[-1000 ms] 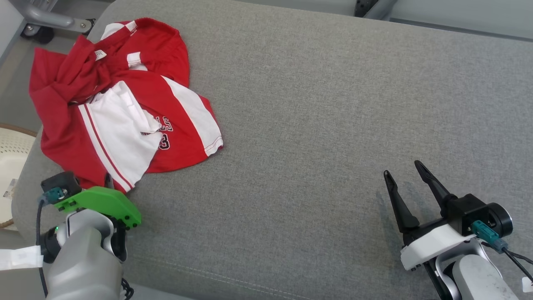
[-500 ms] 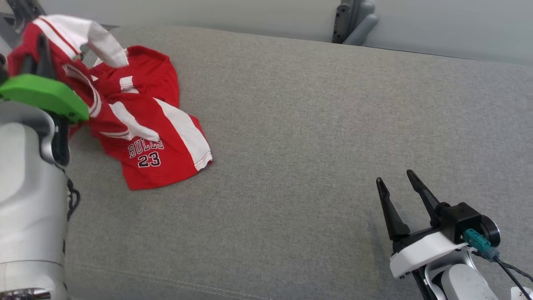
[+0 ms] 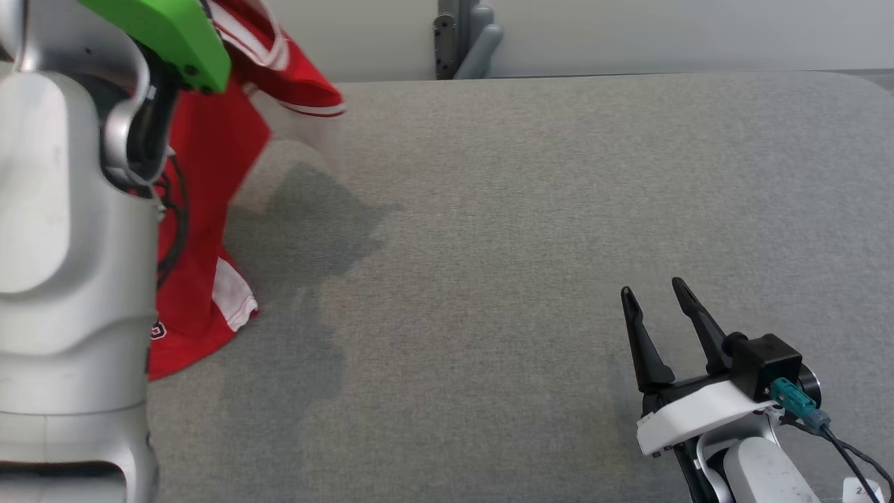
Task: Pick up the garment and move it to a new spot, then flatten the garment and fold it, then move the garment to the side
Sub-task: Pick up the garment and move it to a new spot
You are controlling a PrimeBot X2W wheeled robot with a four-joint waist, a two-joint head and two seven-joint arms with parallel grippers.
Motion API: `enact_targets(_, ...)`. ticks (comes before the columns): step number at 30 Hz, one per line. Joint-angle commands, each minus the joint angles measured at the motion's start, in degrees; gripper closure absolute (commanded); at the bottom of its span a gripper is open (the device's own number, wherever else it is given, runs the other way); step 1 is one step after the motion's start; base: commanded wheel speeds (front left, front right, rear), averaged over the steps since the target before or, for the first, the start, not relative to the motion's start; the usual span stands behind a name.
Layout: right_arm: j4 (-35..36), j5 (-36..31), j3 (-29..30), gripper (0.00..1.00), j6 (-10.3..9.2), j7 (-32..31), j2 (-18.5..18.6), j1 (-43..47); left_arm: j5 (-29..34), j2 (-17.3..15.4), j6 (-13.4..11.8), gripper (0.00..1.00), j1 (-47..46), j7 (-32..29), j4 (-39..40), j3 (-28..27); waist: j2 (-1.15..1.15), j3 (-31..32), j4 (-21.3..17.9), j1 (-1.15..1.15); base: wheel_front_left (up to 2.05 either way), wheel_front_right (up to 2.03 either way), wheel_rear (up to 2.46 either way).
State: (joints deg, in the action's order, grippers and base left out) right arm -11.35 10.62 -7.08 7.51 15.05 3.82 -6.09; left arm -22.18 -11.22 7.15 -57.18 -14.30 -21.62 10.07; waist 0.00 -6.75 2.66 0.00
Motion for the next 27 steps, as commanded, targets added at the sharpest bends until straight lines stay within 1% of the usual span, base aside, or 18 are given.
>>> enact_targets(1, 0.18, 0.47, 0.06, 0.0, -0.04, 0.2, -0.37, -0.7, -3.04, 1.73, 0.25, 1.0, 2.94, -2.38, 1.56, 0.58, 0.0, -0.29, -7.25, 0.0, 0.0, 0.0, 0.0)
enact_targets(2, 0.28, 0.59, 0.32, 0.0, -0.04, 0.2, -0.46, -0.94, -5.31, 3.32, 0.27, 1.0, 4.05, -4.05, 2.28, 0.73, 0.0, -0.49, -8.44, 0.0, 0.0, 0.0, 0.0)
enact_targets(3, 0.4, 0.75, 0.18, 0.0, -0.04, 0.2, -0.51, -1.12, -7.17, 4.22, 0.29, 1.0, 4.91, -5.45, 3.07, 0.74, 0.0, -0.71, -9.77, 0.0, 0.0, 0.0, 0.0)
enact_targets(6, 0.56, 1.13, -0.39, 0.0, -0.03, 0.2, -0.76, -1.4, -10.89, 6.18, 0.3, 1.0, 6.76, -8.42, 5.43, 2.37, 0.0, -1.42, -13.51, 0.0, 0.0, 0.0, 0.0)
enact_targets(7, 0.56, 1.13, -0.39, 0.0, -0.03, 0.2, -0.76, -1.4, -10.89, 6.18, 0.3, 1.0, 6.76, -8.42, 5.43, 2.37, 0.0, -1.42, -13.51, 0.0, 0.0, 0.0, 0.0)
enact_targets(10, 0.53, 1.44, -1.1, 0.0, -0.04, 0.2, -0.81, -1.67, -14.08, 7.6, 0.31, 1.0, 7.89, -10.23, 7.36, 5.05, 0.0, -1.76, -17.19, 0.0, 0.0, 0.0, 0.0)
enact_targets(12, 0.66, 2.35, -1.64, 0.0, -0.04, 0.2, -0.86, -1.92, -16.16, 7.98, -0.18, 1.0, 7.75, -10.5, 8.35, 6.91, 0.0, -1.98, -19.71, 0.0, 0.0, 0.0, 0.0)
enact_targets(15, 0.92, 4.14, -2.68, 0.0, -0.04, 0.2, -0.9, -2.58, -19.4, 8.19, -2.03, 1.0, 6.48, -9.92, 9.35, 9.73, 0.0, -2.53, -23.47, 0.0, 0.0, 0.0, 0.0)
enact_targets(19, 1.01, 5.93, -3.36, 0.0, -0.04, 0.2, -0.89, -2.44, -25.14, 8.27, -4.89, 1.0, 3.93, -8.11, 10.6, 16.31, 0.0, -3.08, -27.63, 0.0, 0.0, 0.0, 0.0)
enact_targets(23, 1.1, 7.13, -3.45, 0.0, -0.03, 0.2, -0.94, -1.61, -28.51, 8.14, -7.42, 1.0, 1.12, -5.76, 10.84, 21.77, 0.0, -3.37, -29.97, 0.0, 0.0, 0.0, 0.0)
enact_targets(27, 1.13, 7.57, -4.06, 0.0, -0.04, 0.2, -0.9, -1.43, -29.1, 8.14, -9.2, 1.0, 0.42, -4.02, 7.46, 23.65, 0.0, -3.61, -31.14, 0.0, 0.0, 0.0, 0.0)
